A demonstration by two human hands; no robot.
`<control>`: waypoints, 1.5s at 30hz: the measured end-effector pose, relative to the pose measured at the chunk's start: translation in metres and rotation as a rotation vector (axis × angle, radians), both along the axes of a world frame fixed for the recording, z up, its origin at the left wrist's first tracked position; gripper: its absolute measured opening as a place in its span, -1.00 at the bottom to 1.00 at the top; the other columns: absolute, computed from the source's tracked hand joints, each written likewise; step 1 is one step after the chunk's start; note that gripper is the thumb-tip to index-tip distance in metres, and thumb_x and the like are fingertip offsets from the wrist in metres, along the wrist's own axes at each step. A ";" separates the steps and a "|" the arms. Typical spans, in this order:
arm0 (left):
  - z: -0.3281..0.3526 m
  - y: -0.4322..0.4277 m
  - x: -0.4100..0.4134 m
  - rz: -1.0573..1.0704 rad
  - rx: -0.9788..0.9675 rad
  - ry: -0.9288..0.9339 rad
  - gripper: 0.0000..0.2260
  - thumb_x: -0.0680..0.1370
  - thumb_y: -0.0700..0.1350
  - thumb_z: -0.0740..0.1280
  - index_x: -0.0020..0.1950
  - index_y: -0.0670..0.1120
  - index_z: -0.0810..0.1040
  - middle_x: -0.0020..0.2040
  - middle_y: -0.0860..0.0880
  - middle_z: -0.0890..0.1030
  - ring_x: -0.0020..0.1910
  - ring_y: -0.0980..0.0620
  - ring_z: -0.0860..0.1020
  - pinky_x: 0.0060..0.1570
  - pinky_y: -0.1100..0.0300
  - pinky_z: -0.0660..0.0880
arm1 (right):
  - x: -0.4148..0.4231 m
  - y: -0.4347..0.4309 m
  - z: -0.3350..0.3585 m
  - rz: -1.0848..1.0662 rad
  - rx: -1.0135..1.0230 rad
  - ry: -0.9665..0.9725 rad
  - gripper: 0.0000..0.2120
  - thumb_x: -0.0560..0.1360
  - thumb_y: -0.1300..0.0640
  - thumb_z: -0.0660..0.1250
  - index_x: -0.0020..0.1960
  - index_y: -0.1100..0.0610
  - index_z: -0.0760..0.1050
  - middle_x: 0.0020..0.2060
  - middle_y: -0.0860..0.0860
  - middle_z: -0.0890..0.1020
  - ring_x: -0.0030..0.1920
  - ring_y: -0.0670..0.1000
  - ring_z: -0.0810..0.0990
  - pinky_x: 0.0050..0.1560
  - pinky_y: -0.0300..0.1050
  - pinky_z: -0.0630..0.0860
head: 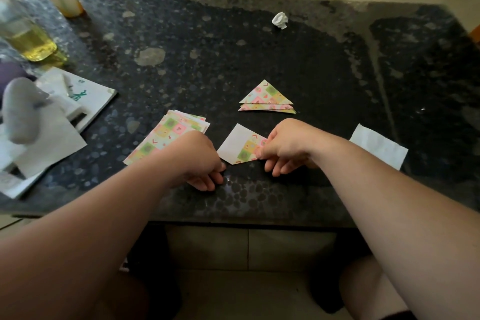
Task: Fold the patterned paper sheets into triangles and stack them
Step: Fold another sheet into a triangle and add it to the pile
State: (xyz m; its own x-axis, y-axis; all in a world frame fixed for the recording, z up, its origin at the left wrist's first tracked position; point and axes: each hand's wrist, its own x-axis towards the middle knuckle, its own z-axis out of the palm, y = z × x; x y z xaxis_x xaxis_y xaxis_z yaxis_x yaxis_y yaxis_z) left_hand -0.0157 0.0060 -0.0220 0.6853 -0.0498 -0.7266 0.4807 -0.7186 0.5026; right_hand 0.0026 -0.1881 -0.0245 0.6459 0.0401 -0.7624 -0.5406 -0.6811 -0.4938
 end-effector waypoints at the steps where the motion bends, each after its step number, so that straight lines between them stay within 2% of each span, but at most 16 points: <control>1: 0.001 0.001 0.000 -0.021 0.014 -0.042 -0.89 0.63 -0.23 0.35 -0.08 -0.22 0.53 -0.32 -0.12 0.69 -0.51 0.01 0.58 -0.52 0.20 0.52 | 0.000 -0.001 0.001 0.018 0.010 -0.012 -0.88 0.59 0.19 0.45 0.06 0.24 0.61 -0.27 0.14 0.74 -0.41 -0.01 0.67 -0.47 -0.23 0.55; 4: 0.004 0.001 0.006 -0.081 0.094 -0.242 -0.86 0.64 -0.15 0.29 -0.04 -0.18 0.57 -0.28 -0.10 0.70 -0.54 0.04 0.59 -0.54 0.23 0.51 | 0.001 -0.003 0.008 0.047 0.043 -0.109 -0.93 0.56 0.20 0.47 -0.04 0.20 0.61 -0.39 0.07 0.69 -0.48 -0.05 0.60 -0.53 -0.24 0.45; 6: 0.006 -0.001 0.011 -0.108 0.178 -0.389 -0.85 0.61 -0.06 0.29 -0.09 -0.09 0.57 -0.24 -0.07 0.70 -0.42 0.00 0.65 -0.43 0.15 0.60 | 0.004 -0.007 0.014 0.007 0.026 -0.234 -0.92 0.53 0.20 0.50 -0.11 0.16 0.61 -0.44 0.03 0.66 -0.52 -0.07 0.56 -0.53 -0.24 0.43; 7: 0.004 -0.003 0.013 -0.119 0.208 -0.453 -0.87 0.59 -0.02 0.32 -0.10 -0.04 0.56 -0.20 -0.04 0.69 -0.32 -0.03 0.65 -0.33 0.11 0.61 | 0.006 -0.009 0.017 -0.005 -0.014 -0.298 -0.91 0.51 0.19 0.52 -0.13 0.15 0.62 -0.42 0.03 0.67 -0.49 -0.07 0.58 -0.48 -0.20 0.49; 9: -0.002 -0.007 0.016 -0.151 0.234 -0.528 -0.89 0.55 0.02 0.39 -0.06 0.01 0.53 -0.03 0.01 0.64 -0.13 -0.01 0.59 -0.15 0.10 0.55 | 0.009 -0.012 0.020 0.035 -0.148 -0.385 -0.89 0.47 0.13 0.57 -0.15 0.08 0.64 -0.29 0.01 0.71 -0.31 -0.05 0.67 -0.26 -0.08 0.65; 11: -0.008 -0.012 0.020 -0.174 0.233 -0.519 -0.78 0.53 0.06 0.44 0.07 0.04 0.50 0.13 0.02 0.58 0.01 0.00 0.56 -0.04 0.08 0.51 | 0.007 -0.013 0.020 0.143 -0.306 -0.392 -0.82 0.43 -0.01 0.60 -0.10 0.01 0.63 -0.13 -0.05 0.67 -0.12 -0.05 0.64 -0.07 -0.04 0.64; 13: -0.011 -0.017 0.021 -0.198 0.240 -0.495 -0.62 0.51 0.09 0.47 0.24 0.04 0.45 0.21 0.01 0.53 0.07 -0.01 0.54 -0.05 0.10 0.46 | 0.004 -0.011 0.017 0.224 -0.391 -0.357 -0.69 0.40 -0.14 0.60 0.01 -0.02 0.60 -0.06 -0.10 0.61 -0.04 -0.06 0.60 -0.02 -0.07 0.60; 16: -0.015 -0.023 0.020 -0.210 0.242 -0.472 -0.49 0.48 0.07 0.50 0.34 0.04 0.38 0.21 0.00 0.53 0.09 -0.03 0.54 -0.07 0.11 0.44 | -0.001 -0.006 0.013 0.249 -0.370 -0.326 -0.53 0.40 -0.18 0.57 0.20 -0.04 0.55 -0.01 -0.10 0.58 0.04 -0.02 0.59 0.04 -0.05 0.59; 20: -0.017 -0.027 0.020 -0.202 0.240 -0.409 -0.49 0.48 0.05 0.52 0.34 0.05 0.38 0.15 0.02 0.56 0.05 -0.03 0.56 -0.07 0.08 0.50 | -0.007 -0.001 0.012 0.267 -0.364 -0.301 -0.48 0.45 -0.13 0.54 0.32 -0.03 0.47 0.02 -0.09 0.55 0.07 0.01 0.57 0.10 0.02 0.59; 25: -0.015 -0.028 0.022 -0.196 0.234 -0.427 -0.49 0.45 0.05 0.55 0.32 0.06 0.42 0.22 0.01 0.52 0.09 -0.02 0.55 0.02 0.06 0.53 | -0.008 -0.001 0.010 0.254 -0.343 -0.277 -0.63 0.49 -0.04 0.53 0.22 -0.01 0.50 -0.01 -0.05 0.59 -0.03 -0.03 0.57 0.04 -0.02 0.61; 30: -0.012 -0.027 0.020 -0.206 0.234 -0.471 -0.48 0.45 0.02 0.56 0.33 0.06 0.43 0.28 0.03 0.41 0.07 0.03 0.50 0.02 0.12 0.48 | -0.007 -0.001 0.007 0.210 -0.300 -0.267 -0.86 0.49 0.01 0.53 -0.02 0.05 0.69 -0.08 0.02 0.70 -0.08 0.01 0.66 0.07 0.06 0.66; 33: -0.011 -0.026 0.021 -0.212 0.227 -0.460 -0.44 0.45 0.01 0.56 0.38 0.06 0.43 0.30 0.03 0.42 0.07 0.05 0.48 0.01 0.16 0.45 | -0.008 -0.002 0.006 0.172 -0.246 -0.229 -0.87 0.47 0.01 0.56 -0.04 0.03 0.71 -0.11 -0.01 0.71 -0.07 -0.01 0.67 0.05 0.02 0.66; 36: -0.013 -0.026 0.022 -0.219 0.185 -0.420 -0.44 0.45 0.00 0.57 0.39 0.06 0.44 0.22 0.05 0.53 0.08 0.05 0.51 -0.03 0.18 0.44 | -0.009 -0.002 0.007 0.165 -0.216 -0.206 -0.86 0.47 0.01 0.57 -0.03 0.04 0.71 -0.11 -0.01 0.71 -0.05 -0.01 0.67 0.02 -0.02 0.65; 38: -0.014 -0.027 0.021 -0.221 0.173 -0.409 -0.46 0.45 0.00 0.57 0.38 0.07 0.45 0.15 0.08 0.55 0.06 0.06 0.52 -0.06 0.19 0.42 | -0.009 -0.002 0.007 0.148 -0.185 -0.199 -0.87 0.46 0.01 0.57 -0.06 0.04 0.72 -0.15 -0.02 0.71 -0.08 -0.02 0.67 -0.09 -0.07 0.62; 41: -0.016 -0.026 0.022 -0.218 0.183 -0.419 -0.46 0.43 0.01 0.58 0.35 0.07 0.47 0.17 0.06 0.53 0.04 0.06 0.52 -0.07 0.19 0.42 | -0.010 -0.004 0.010 0.131 -0.145 -0.170 -0.91 0.49 0.03 0.55 -0.13 0.04 0.72 -0.26 -0.04 0.73 -0.18 -0.05 0.67 -0.22 -0.12 0.55; 45: -0.016 -0.027 0.021 -0.098 0.158 -0.533 -0.49 0.44 0.06 0.55 0.31 0.05 0.45 0.22 0.04 0.45 0.04 0.05 0.49 -0.06 0.18 0.39 | -0.011 -0.007 0.008 0.012 -0.018 -0.106 -0.93 0.55 0.14 0.45 -0.09 0.14 0.66 -0.35 0.03 0.72 -0.42 -0.05 0.59 -0.46 -0.21 0.45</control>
State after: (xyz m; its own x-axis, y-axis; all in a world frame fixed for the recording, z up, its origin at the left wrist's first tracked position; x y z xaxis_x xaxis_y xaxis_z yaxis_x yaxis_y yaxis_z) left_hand 0.0049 -0.0207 -0.0382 0.9571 -0.0503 -0.2854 0.1173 -0.8333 0.5402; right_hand -0.0084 -0.1953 -0.0163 0.7222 0.0352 -0.6908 -0.4782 -0.6961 -0.5354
